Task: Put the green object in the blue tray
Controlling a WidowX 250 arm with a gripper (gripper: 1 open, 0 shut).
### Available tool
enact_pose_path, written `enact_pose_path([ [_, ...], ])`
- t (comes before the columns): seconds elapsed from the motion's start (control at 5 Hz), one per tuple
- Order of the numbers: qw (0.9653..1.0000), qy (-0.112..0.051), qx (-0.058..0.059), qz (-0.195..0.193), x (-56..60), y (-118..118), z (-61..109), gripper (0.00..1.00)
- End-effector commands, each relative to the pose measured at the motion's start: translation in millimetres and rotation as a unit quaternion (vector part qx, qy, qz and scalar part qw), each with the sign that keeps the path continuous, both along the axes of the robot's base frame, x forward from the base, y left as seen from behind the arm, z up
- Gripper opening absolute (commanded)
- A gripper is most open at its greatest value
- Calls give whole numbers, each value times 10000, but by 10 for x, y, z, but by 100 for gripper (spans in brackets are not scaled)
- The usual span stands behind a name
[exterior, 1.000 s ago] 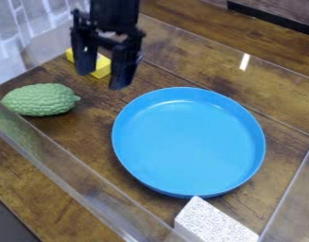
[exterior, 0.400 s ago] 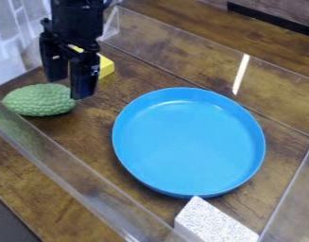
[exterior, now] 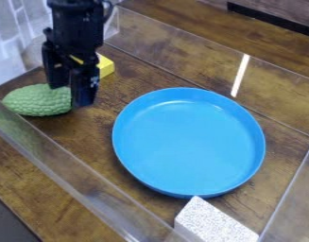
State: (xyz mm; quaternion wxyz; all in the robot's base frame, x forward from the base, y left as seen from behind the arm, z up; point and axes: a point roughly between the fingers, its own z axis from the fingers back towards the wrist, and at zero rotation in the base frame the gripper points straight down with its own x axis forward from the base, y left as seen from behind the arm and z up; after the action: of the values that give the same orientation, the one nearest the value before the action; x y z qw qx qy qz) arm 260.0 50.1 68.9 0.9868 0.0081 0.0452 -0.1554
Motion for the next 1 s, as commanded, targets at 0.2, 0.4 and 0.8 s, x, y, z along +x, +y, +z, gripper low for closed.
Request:
enact_pose_path([
  [0.2,9997,-189,94,-126,96,166,237,100],
  [0.4,9992,-232,100,-305,61,212,172,100],
  [0.8,9990,-284,81,-334,-18,444,150,100],
])
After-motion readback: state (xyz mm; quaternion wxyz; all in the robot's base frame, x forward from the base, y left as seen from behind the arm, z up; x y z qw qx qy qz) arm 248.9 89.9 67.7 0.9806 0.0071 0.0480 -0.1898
